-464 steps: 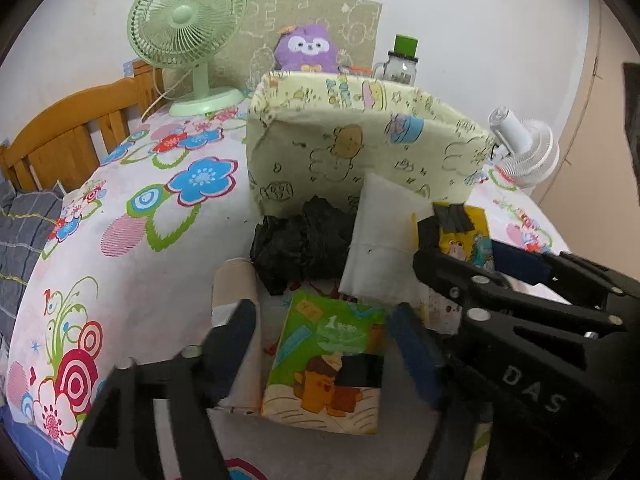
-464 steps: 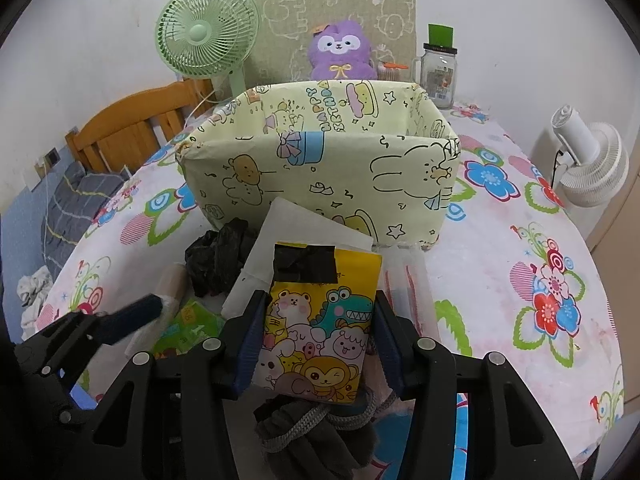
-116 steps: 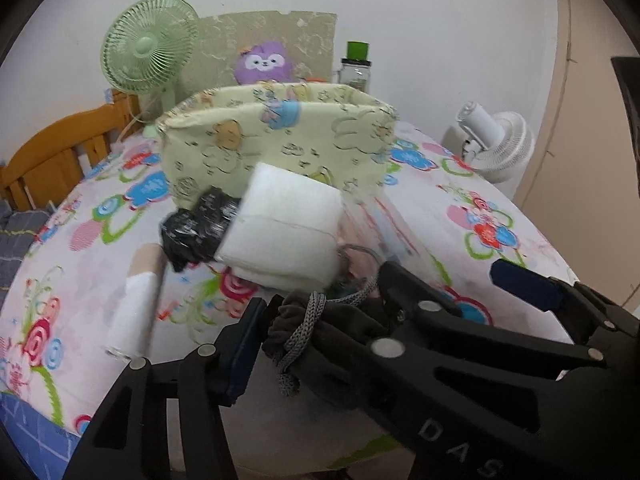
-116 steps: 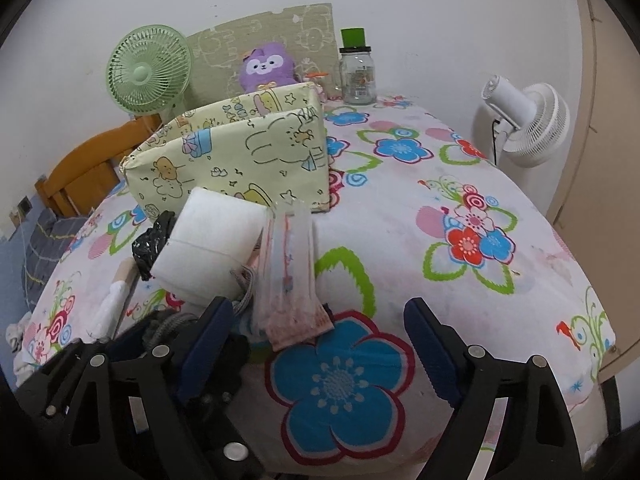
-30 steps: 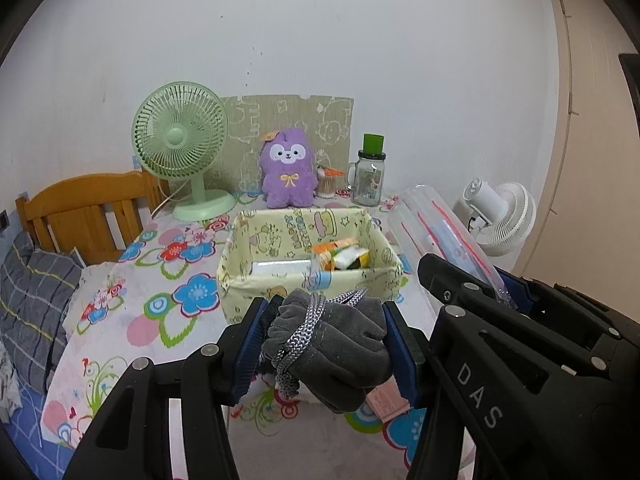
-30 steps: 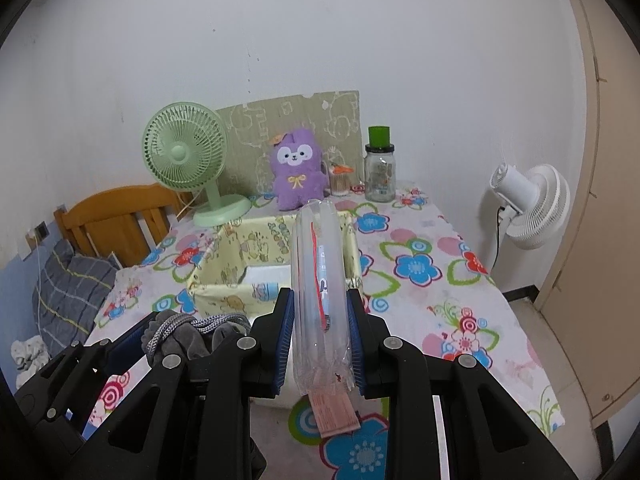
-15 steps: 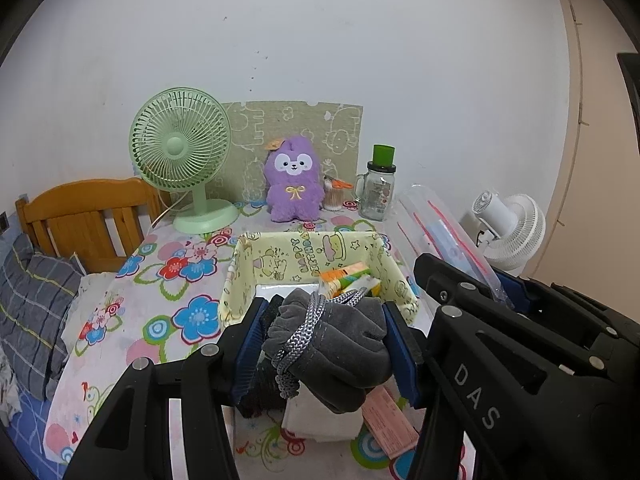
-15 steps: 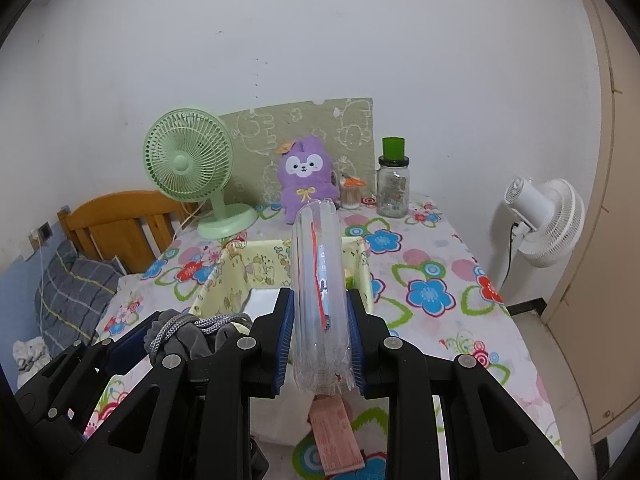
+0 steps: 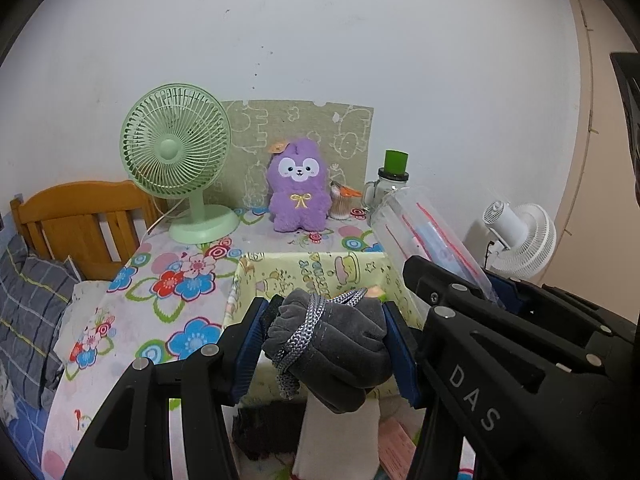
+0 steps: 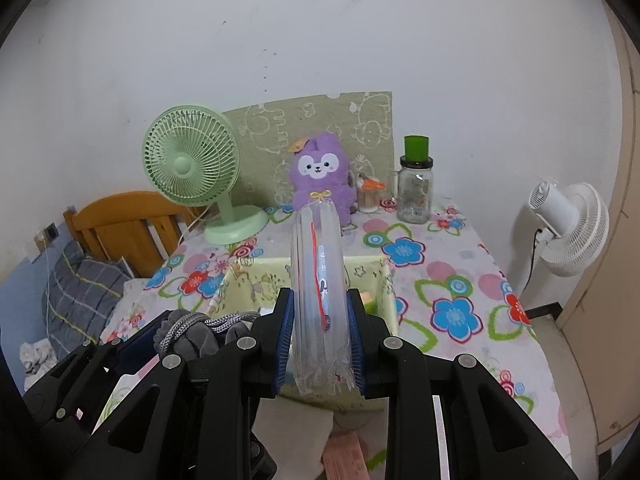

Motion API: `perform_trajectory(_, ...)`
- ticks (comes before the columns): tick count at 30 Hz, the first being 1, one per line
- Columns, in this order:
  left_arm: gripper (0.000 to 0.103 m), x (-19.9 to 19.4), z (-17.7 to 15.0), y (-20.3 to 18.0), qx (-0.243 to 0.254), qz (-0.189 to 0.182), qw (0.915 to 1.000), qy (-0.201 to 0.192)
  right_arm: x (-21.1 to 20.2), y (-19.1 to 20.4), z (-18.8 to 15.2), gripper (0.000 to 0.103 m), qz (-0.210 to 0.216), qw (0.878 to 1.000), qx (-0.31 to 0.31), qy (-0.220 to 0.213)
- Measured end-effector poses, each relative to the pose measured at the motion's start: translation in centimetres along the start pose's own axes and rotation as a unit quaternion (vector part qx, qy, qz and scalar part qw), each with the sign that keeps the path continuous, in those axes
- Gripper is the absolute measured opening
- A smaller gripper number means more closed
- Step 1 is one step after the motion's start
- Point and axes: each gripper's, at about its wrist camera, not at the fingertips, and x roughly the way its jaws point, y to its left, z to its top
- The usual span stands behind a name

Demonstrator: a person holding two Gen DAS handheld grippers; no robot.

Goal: Organize soft objects
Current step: 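Lift the gray cloth with the left tool while the right tool carries the clear bag over the fabric box, then lower both held items into the fabric box and open both tools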

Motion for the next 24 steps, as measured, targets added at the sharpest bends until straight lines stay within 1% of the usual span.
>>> perform_trajectory(8, 0.058, 2.2, 1.0, 0.6, 0.005, 0.002, 1.0, 0.003, 2.4, -0.1, 1.1, 0.029, 0.002, 1.0, 0.002, 0.007)
perform_trajectory(12, 0.058, 3.5, 1.2, 1.3, -0.004, 0.004, 0.9999, 0.009, 3.6, -0.2, 1.5, 0.029, 0.026, 0.999, 0.006, 0.021)
perform_trajectory(17, 0.058, 5.0, 1.6, 1.9, -0.005, 0.012, 0.9998, 0.013, 4.9, -0.1, 1.7, 0.029, 0.033, 0.999, 0.005, 0.027)
perform_trajectory(24, 0.059, 7.6, 1.5, 2.6, -0.009, 0.014, 0.9993, 0.033, 7.2, 0.2, 1.5, 0.029, 0.035, 0.998, -0.005, 0.046)
